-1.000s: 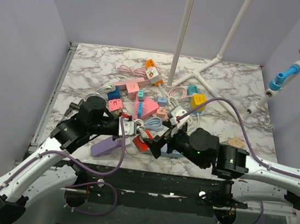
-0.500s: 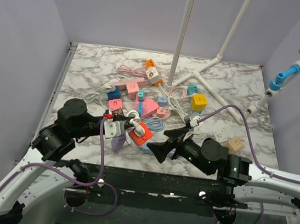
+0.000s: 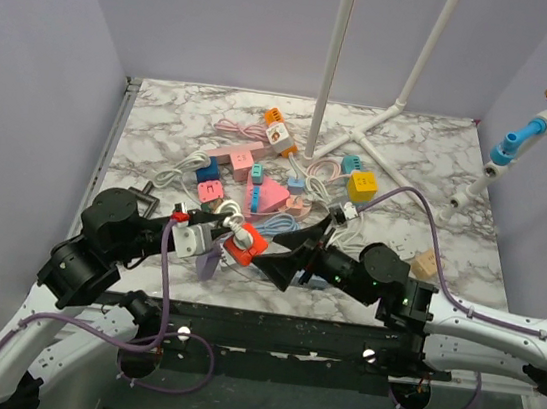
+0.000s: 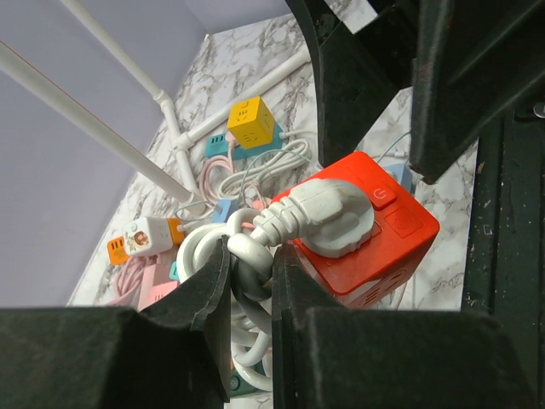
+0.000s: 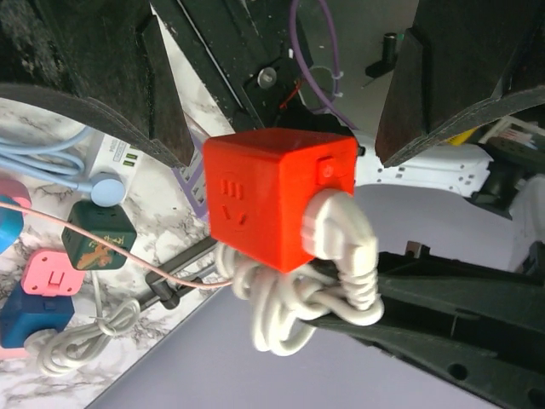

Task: Pull the plug off the socket
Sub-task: Remove the socket from the socket.

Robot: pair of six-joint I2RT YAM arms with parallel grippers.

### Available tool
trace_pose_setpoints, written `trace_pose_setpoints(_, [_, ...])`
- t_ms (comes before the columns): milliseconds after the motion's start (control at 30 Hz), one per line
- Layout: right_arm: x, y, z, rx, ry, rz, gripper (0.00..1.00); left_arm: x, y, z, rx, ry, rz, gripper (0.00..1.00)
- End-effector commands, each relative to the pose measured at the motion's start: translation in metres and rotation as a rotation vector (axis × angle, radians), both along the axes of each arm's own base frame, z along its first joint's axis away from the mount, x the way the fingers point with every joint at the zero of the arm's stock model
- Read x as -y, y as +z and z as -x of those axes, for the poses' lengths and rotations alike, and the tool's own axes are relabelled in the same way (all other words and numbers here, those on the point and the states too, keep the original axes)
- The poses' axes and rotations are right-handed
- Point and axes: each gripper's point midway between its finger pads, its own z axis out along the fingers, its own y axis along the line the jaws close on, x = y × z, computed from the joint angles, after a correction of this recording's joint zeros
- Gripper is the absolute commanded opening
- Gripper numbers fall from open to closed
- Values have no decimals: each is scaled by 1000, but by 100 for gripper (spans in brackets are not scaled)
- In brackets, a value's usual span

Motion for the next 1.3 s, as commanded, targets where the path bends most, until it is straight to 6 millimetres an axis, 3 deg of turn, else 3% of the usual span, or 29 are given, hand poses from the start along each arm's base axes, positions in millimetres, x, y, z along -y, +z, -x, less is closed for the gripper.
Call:
trace_pose_setpoints(0, [0,10,-1,-57,63,-132,100,-12,54,7,136,36,107,0])
trace_pose_setpoints(167, [4,20,-9,-103,98,-246,100,-19,64,14,156,44,120,0])
trace_pose_setpoints(467, [-19,53,-8,-235,256,-496,100,-26,81,9,225,94,155,0])
trace_pose_setpoints(767, [-27,47,-7,-265,293,-508,100,-35,100,-19,273,235,215,0])
trace_pose_setpoints(1033, [-33,53,-10,-254,320,-546,100,-32,104,-22,258,240,234,0])
trace_pose_setpoints(1267, [-48,40,-20,-283,303,-527,100,-40,110,-34,249,319,248,0])
